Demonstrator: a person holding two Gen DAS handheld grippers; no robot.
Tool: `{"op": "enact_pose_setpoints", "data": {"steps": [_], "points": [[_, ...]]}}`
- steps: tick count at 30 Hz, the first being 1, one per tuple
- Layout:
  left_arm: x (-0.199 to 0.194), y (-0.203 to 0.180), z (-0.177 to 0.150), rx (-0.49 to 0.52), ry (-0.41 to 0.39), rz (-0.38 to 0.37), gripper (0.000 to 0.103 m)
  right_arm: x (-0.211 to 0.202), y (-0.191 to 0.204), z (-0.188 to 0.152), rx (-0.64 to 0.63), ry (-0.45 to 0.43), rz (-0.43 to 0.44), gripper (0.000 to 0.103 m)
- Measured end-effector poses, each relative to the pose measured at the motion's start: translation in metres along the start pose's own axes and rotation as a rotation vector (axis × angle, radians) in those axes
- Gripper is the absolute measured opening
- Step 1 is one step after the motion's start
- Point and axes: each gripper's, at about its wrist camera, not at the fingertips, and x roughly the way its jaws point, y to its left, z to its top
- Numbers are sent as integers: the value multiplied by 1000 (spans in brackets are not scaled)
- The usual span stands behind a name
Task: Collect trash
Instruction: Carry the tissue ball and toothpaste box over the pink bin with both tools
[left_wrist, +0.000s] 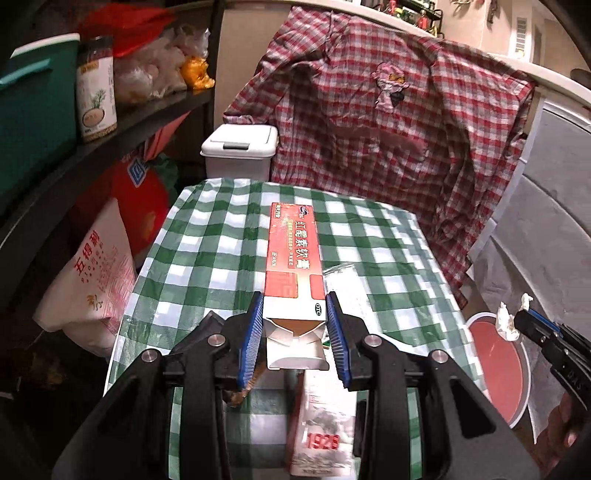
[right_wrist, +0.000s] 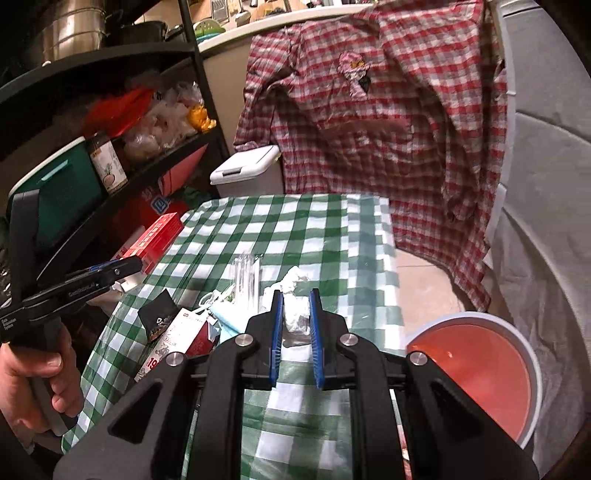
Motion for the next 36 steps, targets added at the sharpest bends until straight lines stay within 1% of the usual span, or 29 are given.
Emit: {"op": "enact_pose_setpoints", "data": {"steps": [12, 19, 27, 33, 36], "points": [[-46, -54, -4, 41, -79, -96, 34, -68, -33, 5, 28, -96, -65, 14], [-61, -85, -7, 65, -104, -144, 34, -100, -50, 3, 37, -129, -100, 14], [-74, -122, -14, 98, -117, -200, 34, -134, -70, -2, 24, -159, -167, 14], [-77, -147, -28, 105, -109, -239, 34, -147, -89, -7, 58, -163, -190, 14], [-78, -164, -36, 137, -109, -252, 34, -150, -95, -9, 72, -159, -196, 14]]}}
